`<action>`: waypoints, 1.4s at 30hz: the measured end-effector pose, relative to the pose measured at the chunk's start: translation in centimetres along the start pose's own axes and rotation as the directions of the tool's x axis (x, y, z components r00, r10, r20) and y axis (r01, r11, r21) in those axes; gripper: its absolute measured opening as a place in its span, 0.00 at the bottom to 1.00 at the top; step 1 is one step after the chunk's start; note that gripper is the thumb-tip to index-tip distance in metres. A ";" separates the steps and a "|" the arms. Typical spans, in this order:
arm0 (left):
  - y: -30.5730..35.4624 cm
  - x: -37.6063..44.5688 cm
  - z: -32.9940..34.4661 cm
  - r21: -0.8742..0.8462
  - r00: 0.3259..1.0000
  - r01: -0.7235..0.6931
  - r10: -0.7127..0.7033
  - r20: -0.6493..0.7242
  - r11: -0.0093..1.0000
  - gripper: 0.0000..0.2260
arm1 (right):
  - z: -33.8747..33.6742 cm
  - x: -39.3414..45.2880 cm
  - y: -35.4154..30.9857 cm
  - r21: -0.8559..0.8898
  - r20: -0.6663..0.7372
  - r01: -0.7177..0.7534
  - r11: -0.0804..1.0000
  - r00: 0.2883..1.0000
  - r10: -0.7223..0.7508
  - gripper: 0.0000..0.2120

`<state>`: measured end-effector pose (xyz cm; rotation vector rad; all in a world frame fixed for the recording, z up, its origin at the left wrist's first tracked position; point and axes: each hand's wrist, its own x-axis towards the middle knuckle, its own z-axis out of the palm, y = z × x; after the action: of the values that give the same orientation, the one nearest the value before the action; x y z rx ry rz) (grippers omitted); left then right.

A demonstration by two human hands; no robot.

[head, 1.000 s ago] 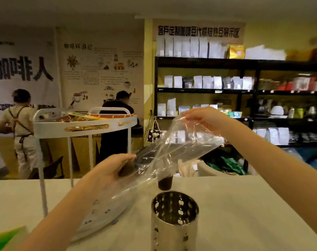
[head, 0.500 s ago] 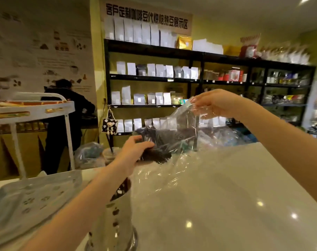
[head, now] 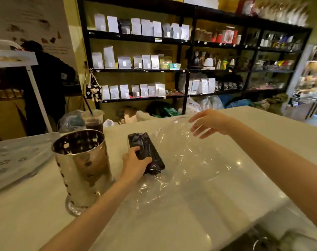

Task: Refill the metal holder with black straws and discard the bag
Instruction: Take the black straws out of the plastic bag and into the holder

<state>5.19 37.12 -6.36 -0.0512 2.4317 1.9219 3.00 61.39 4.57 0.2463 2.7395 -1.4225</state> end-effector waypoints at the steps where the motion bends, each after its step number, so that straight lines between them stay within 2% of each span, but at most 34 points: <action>1: -0.5 -0.4 -0.1 0.040 1.000 0.001 -0.001 -0.005 0.999 0.26 | 0.8 0.3 1.3 0.009 0.012 -0.025 1.000 1.000 0.025 0.11; 4: -1.5 -1.4 -0.3 0.167 0.999 -0.017 0.024 -0.035 0.986 0.25 | 3.0 0.8 4.6 0.019 0.005 -0.080 0.997 0.997 0.080 0.12; 8: -2.4 -2.1 -0.4 0.219 0.998 -0.055 0.057 -0.002 0.974 0.24 | 4.8 1.0 7.6 0.095 -0.028 -0.137 0.986 0.990 0.140 0.13; 11: -3.0 -2.5 -0.6 0.306 0.997 -0.076 0.068 0.039 0.949 0.22 | 5.8 1.4 9.0 0.012 -0.144 -0.171 0.985 0.975 0.171 0.16; 14: -3.7 -3.3 -1.0 0.386 0.992 -0.126 0.104 0.078 0.914 0.21 | 7.1 1.3 9.7 -0.259 -0.259 -0.123 0.958 0.964 0.054 0.21; 16: -4.1 -3.8 -1.3 0.444 0.979 -0.204 0.177 0.102 0.872 0.21 | 8.6 0.4 9.6 -0.474 -0.281 -0.032 0.880 0.953 -0.117 0.22; 19: -4.7 -4.4 -1.7 0.494 0.962 -0.274 0.239 0.134 0.825 0.21 | 11.4 -1.2 9.2 -0.600 -0.181 0.193 0.777 0.913 -0.367 0.21; 20: -4.9 -4.4 -1.8 0.498 0.960 -0.282 0.243 0.143 0.820 0.21 | 12.2 -1.5 9.5 -0.637 -0.136 0.227 0.737 0.908 -0.397 0.21; 22: -5.2 -4.4 -2.1 0.506 0.952 -0.306 0.253 0.172 0.806 0.20 | 13.1 -1.5 10.2 -0.684 -0.070 0.216 0.697 0.931 -0.357 0.21; 24: -5.6 -4.5 -2.6 0.518 0.939 -0.341 0.267 0.215 0.784 0.20 | 13.3 -1.3 10.8 -0.677 -0.041 0.191 0.711 0.955 -0.295 0.22; 29: -6.3 -5.4 -4.4 0.540 0.853 -0.520 0.373 0.364 0.662 0.20 | 12.6 -1.3 11.0 -0.615 -0.071 0.183 0.767 0.956 -0.285 0.25; 31: -6.4 -5.9 -5.1 0.547 0.828 -0.560 0.397 0.396 0.622 0.19 | 13.0 -2.6 10.0 -0.569 -0.136 0.233 0.788 0.919 -0.369 0.23; 33: -6.5 -6.0 -5.5 0.554 0.814 -0.581 0.413 0.408 0.597 0.19 | 14.1 -4.7 8.4 -0.486 -0.149 0.366 0.793 0.860 -0.488 0.19; 36: -6.7 -5.8 -5.6 0.536 0.794 -0.608 0.435 0.424 0.586 0.18 | 16.7 -8.1 6.6 -0.366 0.004 0.581 0.727 0.782 -0.623 0.11; 39: -6.9 -5.6 -5.6 0.509 0.783 -0.621 0.444 0.437 0.596 0.18 | 19.0 -10.3 6.4 -0.373 0.179 0.692 0.617 0.707 -0.684 0.14; 40: -7.0 -5.6 -5.7 0.513 0.786 -0.617 0.436 0.439 0.597 0.18 | 19.5 -10.6 6.5 -0.382 0.213 0.700 0.603 0.702 -0.679 0.14; 42: -7.3 -5.4 -5.7 0.522 0.784 -0.620 0.436 0.442 0.585 0.18 | 20.1 -11.4 6.8 -0.342 0.253 0.663 0.666 0.748 -0.614 0.18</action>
<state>10.89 29.87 -11.88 1.0150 2.9499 0.9298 14.64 47.45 -11.21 -0.8857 3.0600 -0.8080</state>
